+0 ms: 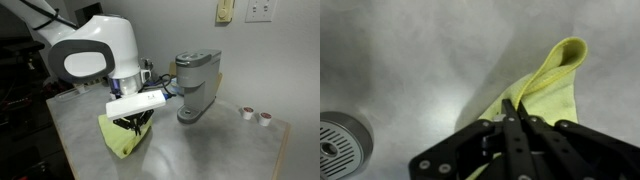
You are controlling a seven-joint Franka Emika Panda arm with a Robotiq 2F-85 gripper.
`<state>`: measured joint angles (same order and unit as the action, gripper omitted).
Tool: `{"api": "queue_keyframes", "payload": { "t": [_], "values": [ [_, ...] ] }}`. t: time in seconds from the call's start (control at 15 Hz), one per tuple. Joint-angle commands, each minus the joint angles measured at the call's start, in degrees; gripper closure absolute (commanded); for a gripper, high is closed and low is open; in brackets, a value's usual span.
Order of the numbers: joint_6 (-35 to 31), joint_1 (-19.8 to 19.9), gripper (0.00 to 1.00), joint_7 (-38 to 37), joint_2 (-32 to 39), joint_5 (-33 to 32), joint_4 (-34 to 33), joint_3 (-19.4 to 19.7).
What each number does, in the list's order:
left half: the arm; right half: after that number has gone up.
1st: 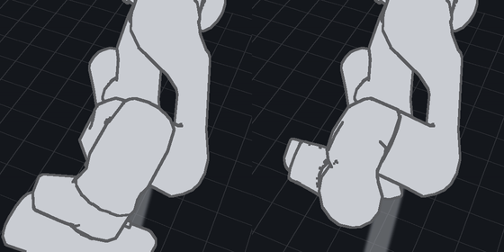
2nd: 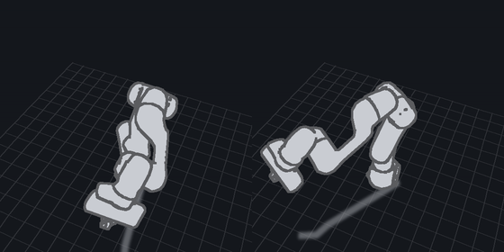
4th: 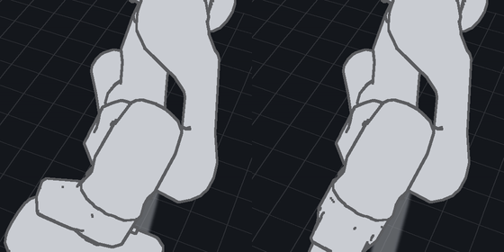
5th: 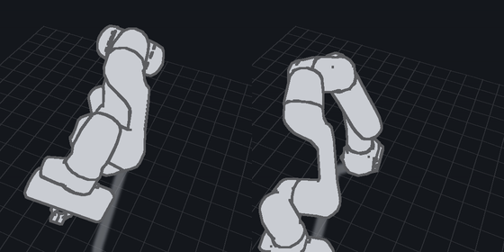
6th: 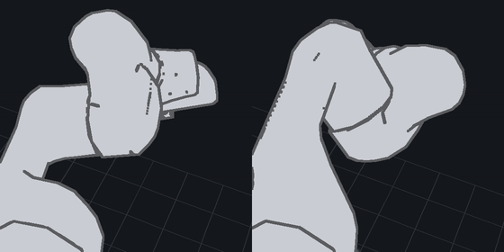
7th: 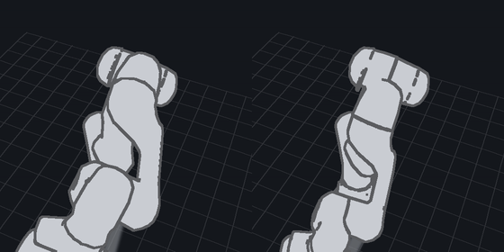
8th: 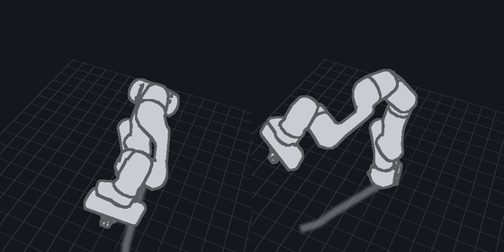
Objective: Unfold the yellow towel once
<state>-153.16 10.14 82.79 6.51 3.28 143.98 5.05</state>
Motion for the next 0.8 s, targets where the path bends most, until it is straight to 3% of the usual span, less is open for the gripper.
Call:
{"api": "queue_keyframes", "payload": {
  "t": [0.0,0.07,0.13,0.2,0.27,0.47,0.73],
  "values": [
    [-2.8,1.1,0.92,-0.3,1.0,2.7,0.9,0.4],
    [-3.2,1.1,0.76,-1.5,1.1,2.4,1.1,0.7],
    [-3.4,0.9,0.94,-3.9,1.3,1.8,1.3,1.1],
    [-3.7,0.8,0.62,-7.1,1.5,1.2,1.5,1.6],
    [-4.4,0.7,0.6,-9.9,1.4,1.1,1.9,1.9],
    [-6.5,0.1,0.41,-20.1,0.5,-1.9,3.2,3.0],
    [-3.5,-1.6,0.13,-39.1,-3.3,-12.3,4.6,4.5]
  ]
}}
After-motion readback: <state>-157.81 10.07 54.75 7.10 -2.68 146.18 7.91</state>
